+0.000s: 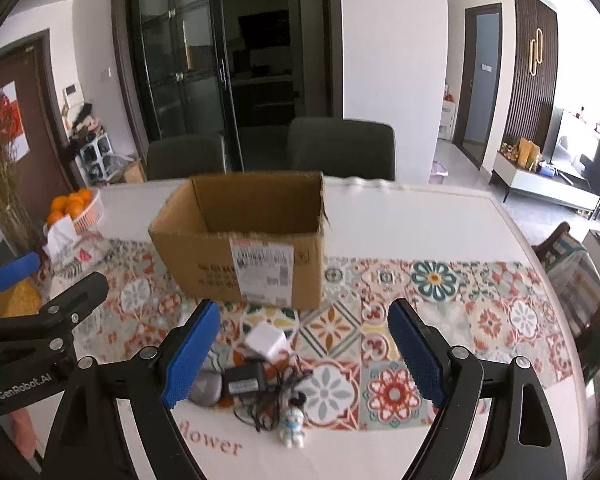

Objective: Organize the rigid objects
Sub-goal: 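Move the right tool back to the astronaut figurine and grasp it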

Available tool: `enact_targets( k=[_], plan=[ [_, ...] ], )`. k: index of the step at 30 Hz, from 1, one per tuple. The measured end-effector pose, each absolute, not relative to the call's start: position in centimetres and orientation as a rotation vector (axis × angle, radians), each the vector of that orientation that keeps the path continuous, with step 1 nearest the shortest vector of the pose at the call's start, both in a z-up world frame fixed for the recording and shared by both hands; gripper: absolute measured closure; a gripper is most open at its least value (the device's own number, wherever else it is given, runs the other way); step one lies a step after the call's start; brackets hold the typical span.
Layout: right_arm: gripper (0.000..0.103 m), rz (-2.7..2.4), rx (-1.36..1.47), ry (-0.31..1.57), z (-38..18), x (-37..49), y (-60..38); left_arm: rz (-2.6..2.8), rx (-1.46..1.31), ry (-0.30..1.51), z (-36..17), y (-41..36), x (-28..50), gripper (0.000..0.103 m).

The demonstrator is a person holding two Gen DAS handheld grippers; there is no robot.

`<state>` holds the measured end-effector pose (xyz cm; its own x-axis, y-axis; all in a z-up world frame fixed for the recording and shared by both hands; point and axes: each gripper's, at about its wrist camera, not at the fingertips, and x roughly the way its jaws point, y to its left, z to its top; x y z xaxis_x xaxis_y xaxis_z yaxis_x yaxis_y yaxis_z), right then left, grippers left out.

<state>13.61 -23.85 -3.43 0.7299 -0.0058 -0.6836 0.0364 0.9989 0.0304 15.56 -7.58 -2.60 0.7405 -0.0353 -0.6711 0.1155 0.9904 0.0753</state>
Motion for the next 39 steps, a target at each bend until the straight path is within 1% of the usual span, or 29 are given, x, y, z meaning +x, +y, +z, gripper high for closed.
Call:
enact_targets(
  k=[6,21,30,37,39],
  plan=[
    [0.017,-0.028,0.041,0.806,-6.0,12.2,-24.2,-0.112,0.119,0.828,-5.8,-8.3,15.2,0.004],
    [0.018,-0.02,0.055,0.985,-12.3,11.1,-24.6,-0.125,0.163,0.974,-12.4,-8.9,14.3,0.004],
    [0.029,0.006,0.097,1.107,-16.6,10.9,-24.7,-0.122,0.188,1.043,-15.8,-9.0,14.0,0.004],
    [0.04,0.038,0.106,1.17,-19.3,11.7,-24.3,-0.096,0.197,1.101,-18.0,-8.6,14.3,0.004],
    [0.041,0.047,0.101,1.181,-19.8,12.0,-24.1,-0.086,0.196,1.12,-18.6,-8.4,14.6,0.004]
  ],
)
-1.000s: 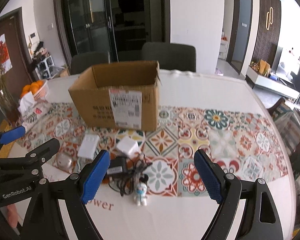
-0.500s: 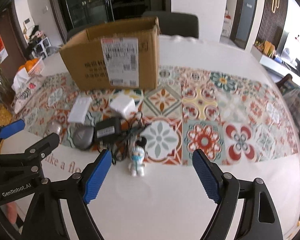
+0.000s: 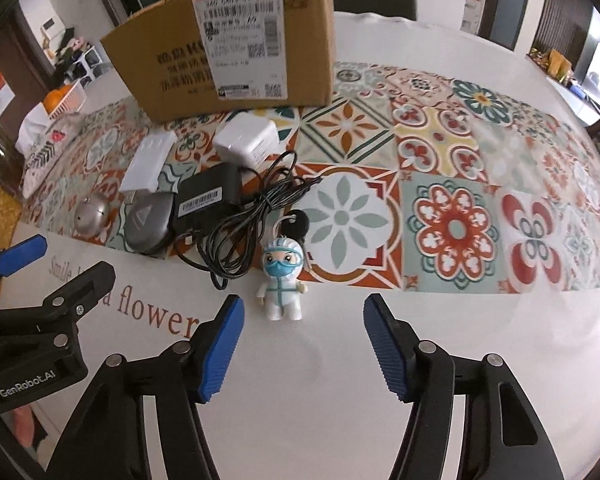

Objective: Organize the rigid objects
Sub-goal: 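Move the right tool back to the astronaut figurine and grasp it, then grasp the grey Sika pouch with the left tool while the right tool lifts the figurine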

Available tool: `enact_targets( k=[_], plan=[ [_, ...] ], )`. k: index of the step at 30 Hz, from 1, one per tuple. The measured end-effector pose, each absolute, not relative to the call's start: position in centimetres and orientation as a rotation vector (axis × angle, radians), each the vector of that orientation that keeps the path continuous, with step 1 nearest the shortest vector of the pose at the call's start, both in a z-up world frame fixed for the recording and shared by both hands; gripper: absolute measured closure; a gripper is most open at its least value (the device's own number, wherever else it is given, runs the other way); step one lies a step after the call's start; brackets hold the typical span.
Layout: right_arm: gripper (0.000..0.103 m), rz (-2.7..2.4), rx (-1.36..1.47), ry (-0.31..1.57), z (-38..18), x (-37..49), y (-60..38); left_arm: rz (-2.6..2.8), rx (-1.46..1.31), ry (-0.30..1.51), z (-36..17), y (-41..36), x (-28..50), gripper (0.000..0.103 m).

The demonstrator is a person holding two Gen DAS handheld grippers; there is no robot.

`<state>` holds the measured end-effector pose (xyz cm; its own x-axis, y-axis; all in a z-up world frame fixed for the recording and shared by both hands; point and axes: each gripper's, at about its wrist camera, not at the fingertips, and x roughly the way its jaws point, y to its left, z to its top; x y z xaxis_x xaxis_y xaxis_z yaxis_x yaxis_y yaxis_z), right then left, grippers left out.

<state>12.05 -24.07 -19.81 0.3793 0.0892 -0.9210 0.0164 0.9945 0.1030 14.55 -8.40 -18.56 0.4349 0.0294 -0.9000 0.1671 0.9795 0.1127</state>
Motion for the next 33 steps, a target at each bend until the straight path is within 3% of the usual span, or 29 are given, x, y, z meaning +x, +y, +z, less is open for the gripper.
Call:
enact_targets(
  k=[17,21,25,33],
  plan=[
    [0.055,0.073,0.056,1.221,-22.2,15.5,-23.3,-0.027,0.146,1.172,-20.7,-6.9,16.3,0.004],
    [0.061,0.079,0.044,1.21,-22.3,15.9,-22.8,-0.03,0.128,1.168,-20.9,-6.6,16.5,0.004],
    [0.074,0.077,0.046,1.202,-22.3,16.1,-22.5,-0.04,0.117,1.157,-20.9,-6.5,16.6,0.004],
    [0.076,0.055,0.092,1.198,-22.4,15.9,-22.7,-0.093,0.097,1.138,-20.9,-6.8,16.8,0.004]
  ],
)
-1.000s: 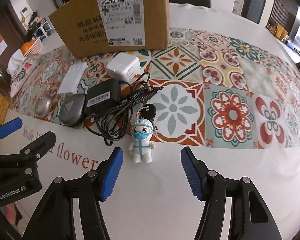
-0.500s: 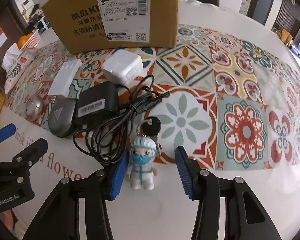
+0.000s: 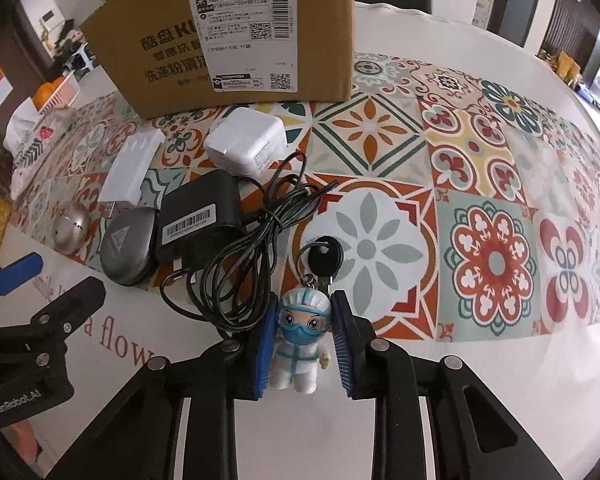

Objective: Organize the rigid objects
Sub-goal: 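Grasp the grey Sika pouch with the left tool while the right tool lifts the figurine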

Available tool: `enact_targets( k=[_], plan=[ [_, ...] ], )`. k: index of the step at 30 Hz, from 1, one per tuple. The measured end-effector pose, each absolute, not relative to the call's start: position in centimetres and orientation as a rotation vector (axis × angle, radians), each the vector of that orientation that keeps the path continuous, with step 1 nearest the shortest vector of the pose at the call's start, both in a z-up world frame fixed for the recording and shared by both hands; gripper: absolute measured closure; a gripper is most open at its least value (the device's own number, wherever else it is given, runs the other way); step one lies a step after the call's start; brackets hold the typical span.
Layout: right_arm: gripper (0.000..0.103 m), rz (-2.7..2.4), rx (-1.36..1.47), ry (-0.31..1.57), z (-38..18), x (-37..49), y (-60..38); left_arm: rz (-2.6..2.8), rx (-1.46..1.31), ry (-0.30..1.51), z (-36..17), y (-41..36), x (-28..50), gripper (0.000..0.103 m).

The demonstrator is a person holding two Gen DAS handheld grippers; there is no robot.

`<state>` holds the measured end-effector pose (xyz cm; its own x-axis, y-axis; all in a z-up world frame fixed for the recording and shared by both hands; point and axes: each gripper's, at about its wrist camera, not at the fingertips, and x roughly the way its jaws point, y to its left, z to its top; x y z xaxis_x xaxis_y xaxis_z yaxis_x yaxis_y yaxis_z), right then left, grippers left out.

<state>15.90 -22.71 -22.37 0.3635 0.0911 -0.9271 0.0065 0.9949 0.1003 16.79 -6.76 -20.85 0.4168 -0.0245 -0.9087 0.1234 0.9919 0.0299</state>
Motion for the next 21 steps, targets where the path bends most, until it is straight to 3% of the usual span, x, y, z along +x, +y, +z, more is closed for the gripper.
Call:
enact_targets(
  k=[21],
  plan=[
    [0.076,-0.056,0.176,1.186,-22.4,14.4,-25.3,-0.226,0.139,1.15,-23.5,-10.2,19.8,0.038]
  ],
)
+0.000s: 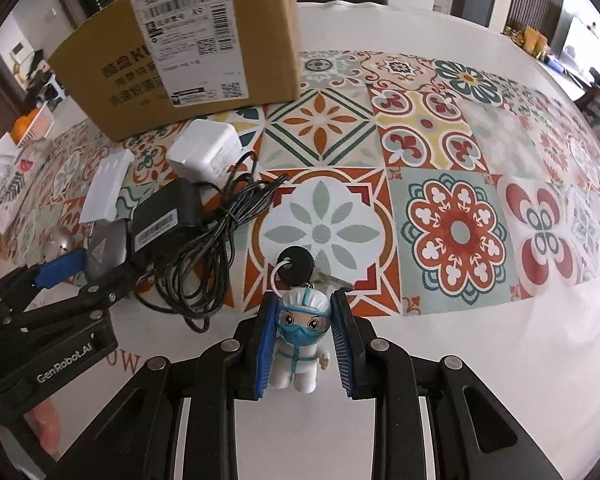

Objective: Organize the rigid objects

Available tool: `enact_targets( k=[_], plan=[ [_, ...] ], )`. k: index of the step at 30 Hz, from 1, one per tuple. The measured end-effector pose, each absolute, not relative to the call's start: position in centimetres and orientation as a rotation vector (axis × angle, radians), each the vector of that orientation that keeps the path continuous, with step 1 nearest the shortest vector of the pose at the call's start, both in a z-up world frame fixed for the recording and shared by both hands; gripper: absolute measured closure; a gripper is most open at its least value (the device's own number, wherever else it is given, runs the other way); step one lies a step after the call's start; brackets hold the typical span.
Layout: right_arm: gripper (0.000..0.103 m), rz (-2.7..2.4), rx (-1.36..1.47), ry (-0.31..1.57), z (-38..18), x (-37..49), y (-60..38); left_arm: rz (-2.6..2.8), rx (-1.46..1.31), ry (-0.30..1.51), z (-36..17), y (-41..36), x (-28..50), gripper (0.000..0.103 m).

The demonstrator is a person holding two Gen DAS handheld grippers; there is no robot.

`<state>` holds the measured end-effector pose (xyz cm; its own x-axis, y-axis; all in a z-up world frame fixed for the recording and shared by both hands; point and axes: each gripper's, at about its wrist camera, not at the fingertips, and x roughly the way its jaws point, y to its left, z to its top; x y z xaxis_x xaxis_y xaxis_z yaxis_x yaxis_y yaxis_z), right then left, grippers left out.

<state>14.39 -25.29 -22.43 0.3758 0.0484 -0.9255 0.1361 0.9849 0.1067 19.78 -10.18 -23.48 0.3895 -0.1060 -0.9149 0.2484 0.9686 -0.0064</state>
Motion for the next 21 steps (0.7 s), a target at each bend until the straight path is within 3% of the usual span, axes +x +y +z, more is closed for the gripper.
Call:
enact_targets(
  k=[4,21],
  plan=[
    [0.076,-0.06,0.184,1.187,-22.5,14.6,-25.3,-0.235,0.123,1.151,-23.8,-10.4,20.2,0.048],
    [0.076,-0.051,0.189,1.136,-19.4,12.3,-24.8,-0.265,0.107,1.126,-20.9,-8.9,16.7,0.048]
  ],
)
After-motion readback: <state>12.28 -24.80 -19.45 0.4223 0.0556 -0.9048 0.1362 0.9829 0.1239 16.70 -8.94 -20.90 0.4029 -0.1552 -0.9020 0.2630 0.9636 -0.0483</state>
